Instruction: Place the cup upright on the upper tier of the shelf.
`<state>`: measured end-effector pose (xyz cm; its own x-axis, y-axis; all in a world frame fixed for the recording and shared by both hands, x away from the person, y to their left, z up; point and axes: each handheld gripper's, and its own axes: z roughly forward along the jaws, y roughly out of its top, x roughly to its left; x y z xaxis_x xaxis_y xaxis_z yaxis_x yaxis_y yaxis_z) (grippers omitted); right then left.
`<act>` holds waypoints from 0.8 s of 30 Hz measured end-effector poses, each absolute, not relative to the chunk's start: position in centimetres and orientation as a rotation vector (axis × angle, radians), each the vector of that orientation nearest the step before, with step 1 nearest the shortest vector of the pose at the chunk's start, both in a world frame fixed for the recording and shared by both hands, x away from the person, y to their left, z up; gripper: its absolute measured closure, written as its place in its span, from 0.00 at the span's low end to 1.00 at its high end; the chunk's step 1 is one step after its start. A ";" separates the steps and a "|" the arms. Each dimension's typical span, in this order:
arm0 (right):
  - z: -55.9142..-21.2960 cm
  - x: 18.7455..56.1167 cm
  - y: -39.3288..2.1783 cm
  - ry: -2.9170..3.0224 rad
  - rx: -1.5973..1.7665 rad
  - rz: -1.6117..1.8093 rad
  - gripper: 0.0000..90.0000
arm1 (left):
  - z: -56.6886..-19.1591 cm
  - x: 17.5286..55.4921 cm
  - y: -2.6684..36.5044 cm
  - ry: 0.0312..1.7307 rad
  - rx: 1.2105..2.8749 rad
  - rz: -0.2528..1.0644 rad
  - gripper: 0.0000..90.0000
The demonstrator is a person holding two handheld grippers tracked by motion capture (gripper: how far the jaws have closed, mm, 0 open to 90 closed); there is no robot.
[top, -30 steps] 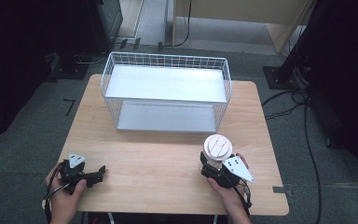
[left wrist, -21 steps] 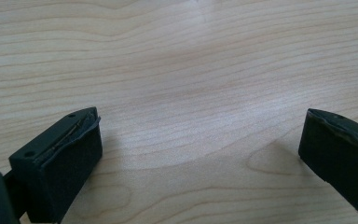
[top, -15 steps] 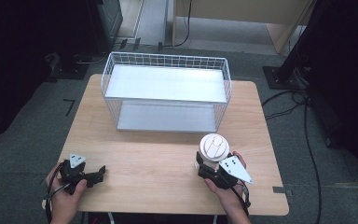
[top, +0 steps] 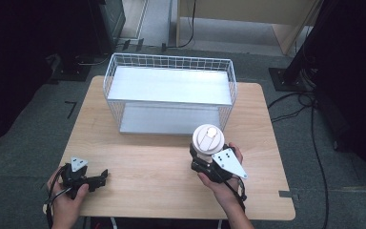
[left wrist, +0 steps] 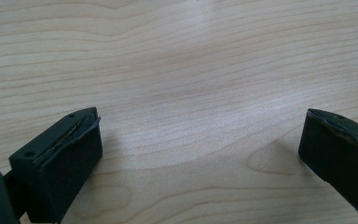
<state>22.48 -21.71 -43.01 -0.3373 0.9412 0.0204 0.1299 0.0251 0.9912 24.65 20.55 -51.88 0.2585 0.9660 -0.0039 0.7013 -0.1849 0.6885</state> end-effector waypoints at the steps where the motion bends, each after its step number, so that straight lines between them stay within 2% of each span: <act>1: -42.7 22.7 -21.4 1.556 1.124 1.399 0.18 | -51.9 24.6 20.6 1.506 1.960 0.597 0.00; 24: -35.6 25.8 -17.9 1.406 1.047 1.445 0.18 | -51.9 24.6 20.6 1.505 1.964 0.598 0.00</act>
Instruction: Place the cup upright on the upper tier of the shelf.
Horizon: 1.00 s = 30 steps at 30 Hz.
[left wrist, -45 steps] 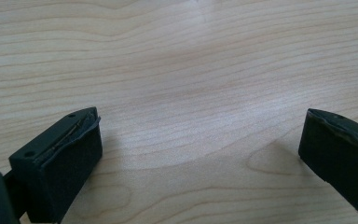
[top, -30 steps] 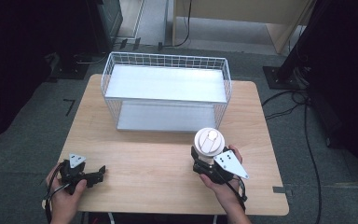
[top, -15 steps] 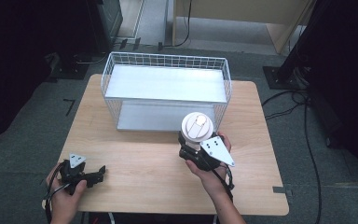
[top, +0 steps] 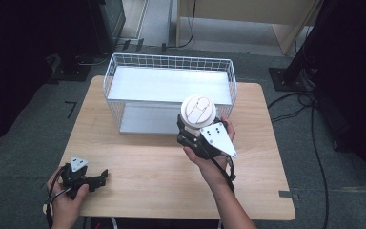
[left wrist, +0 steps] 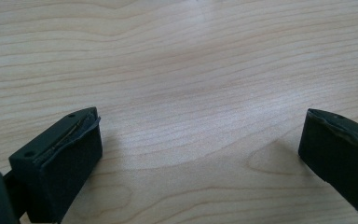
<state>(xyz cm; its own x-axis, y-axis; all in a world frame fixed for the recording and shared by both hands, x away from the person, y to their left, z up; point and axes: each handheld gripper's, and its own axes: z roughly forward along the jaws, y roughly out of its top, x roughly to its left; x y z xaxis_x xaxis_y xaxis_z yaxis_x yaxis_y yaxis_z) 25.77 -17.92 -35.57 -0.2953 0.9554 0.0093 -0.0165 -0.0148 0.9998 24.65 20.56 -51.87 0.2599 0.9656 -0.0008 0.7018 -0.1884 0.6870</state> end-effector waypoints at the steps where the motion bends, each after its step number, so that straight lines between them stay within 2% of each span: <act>1: -35.6 25.8 -17.9 1.406 1.047 1.445 0.18 | -51.9 24.6 20.6 1.505 1.964 0.598 0.00; 19: -30.4 29.1 -16.9 1.340 0.981 1.441 0.17 | -51.9 24.7 20.5 1.507 1.967 0.605 0.00; 30: -29.2 32.0 -16.1 1.355 0.965 1.381 0.17 | -51.9 24.6 20.5 1.506 1.966 0.599 0.00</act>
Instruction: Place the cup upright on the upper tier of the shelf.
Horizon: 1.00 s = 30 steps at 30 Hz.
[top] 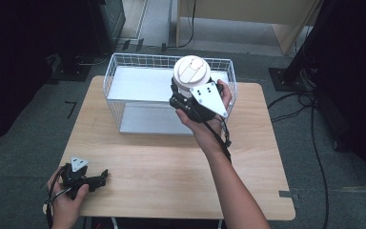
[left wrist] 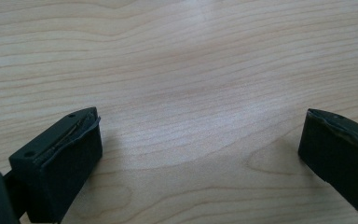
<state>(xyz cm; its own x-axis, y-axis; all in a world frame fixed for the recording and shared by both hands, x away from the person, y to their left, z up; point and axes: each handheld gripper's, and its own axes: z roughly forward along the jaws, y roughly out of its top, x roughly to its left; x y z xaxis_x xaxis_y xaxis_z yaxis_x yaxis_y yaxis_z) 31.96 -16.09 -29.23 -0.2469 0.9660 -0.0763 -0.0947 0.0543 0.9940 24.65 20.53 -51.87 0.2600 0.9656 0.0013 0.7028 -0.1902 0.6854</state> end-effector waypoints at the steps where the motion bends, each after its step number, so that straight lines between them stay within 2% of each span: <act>1: -29.2 32.2 -16.0 1.354 0.969 1.378 0.17 | -51.9 24.6 20.5 1.506 1.966 0.599 0.00; 17: -29.1 37.8 -15.1 1.354 1.048 1.376 0.17 | -51.9 24.5 20.6 1.503 1.962 0.596 0.00; 30: -29.3 39.7 -14.8 1.372 1.083 1.368 0.17 | -51.9 24.5 20.6 1.501 1.956 0.592 0.00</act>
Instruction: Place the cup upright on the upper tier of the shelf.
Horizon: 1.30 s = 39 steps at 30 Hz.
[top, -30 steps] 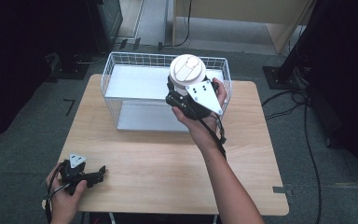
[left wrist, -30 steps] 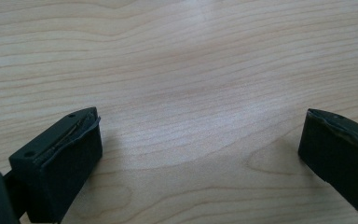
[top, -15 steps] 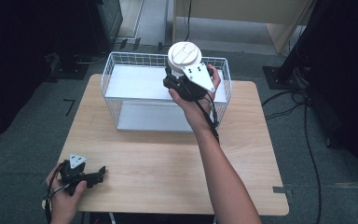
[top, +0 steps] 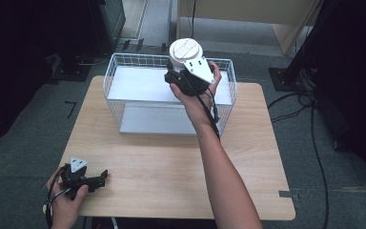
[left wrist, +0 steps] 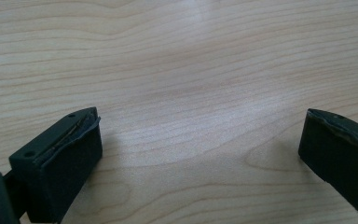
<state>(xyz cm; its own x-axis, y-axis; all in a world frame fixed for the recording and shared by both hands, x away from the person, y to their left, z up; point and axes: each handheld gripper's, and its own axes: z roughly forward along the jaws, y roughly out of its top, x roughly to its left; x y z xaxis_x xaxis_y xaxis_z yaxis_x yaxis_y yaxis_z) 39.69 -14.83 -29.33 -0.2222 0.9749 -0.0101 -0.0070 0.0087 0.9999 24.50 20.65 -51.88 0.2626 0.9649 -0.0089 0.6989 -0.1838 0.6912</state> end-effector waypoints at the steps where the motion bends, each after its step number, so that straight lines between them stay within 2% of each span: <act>1: -29.3 39.8 -14.9 1.375 1.085 1.369 0.17 | -51.9 24.5 20.6 1.500 1.956 0.592 0.00; 12: -28.6 40.9 -15.6 1.405 1.120 1.388 0.15 | -51.9 24.5 20.6 1.501 1.958 0.593 0.00; 24: -28.7 40.9 -15.5 1.446 1.132 1.399 0.02 | -51.9 24.5 20.7 1.496 1.959 0.589 0.00; 39: -31.0 37.5 -17.3 1.444 1.115 1.438 0.00 | -51.9 24.5 20.6 1.498 1.970 0.598 0.00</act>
<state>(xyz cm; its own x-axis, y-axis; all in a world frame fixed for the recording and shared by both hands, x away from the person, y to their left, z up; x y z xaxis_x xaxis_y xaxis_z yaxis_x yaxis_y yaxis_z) 37.53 -17.26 -30.98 -0.2953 0.9543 0.0459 0.0498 -0.0326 0.9982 24.47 20.56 -51.88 0.2664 0.9639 0.0023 0.7005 -0.1952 0.6864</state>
